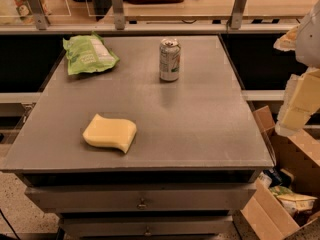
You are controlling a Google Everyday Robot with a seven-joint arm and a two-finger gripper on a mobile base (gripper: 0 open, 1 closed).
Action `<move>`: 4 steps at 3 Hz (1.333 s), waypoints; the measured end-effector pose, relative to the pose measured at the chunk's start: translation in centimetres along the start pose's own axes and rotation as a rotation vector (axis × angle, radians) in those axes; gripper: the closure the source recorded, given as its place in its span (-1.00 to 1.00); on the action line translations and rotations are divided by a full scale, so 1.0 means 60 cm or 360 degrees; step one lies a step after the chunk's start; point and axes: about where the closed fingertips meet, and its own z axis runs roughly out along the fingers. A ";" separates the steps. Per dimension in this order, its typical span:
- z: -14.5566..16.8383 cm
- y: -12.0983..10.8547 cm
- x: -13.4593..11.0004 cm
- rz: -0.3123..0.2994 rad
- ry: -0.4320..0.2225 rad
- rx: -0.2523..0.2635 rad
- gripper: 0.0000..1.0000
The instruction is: Move sponge near green rice chip bag
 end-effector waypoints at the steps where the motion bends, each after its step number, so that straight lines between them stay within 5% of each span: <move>1: 0.000 0.000 0.000 0.0000 0.0000 0.0000 -1.00; 3: 0.026 0.021 -0.056 -0.0002 -0.0170 0.0010 -1.00; 4: 0.073 0.058 -0.127 -0.0076 -0.0335 -0.0101 -1.00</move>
Offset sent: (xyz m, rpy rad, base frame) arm 0.0008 0.0111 -0.0015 0.0684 -0.0491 -0.0196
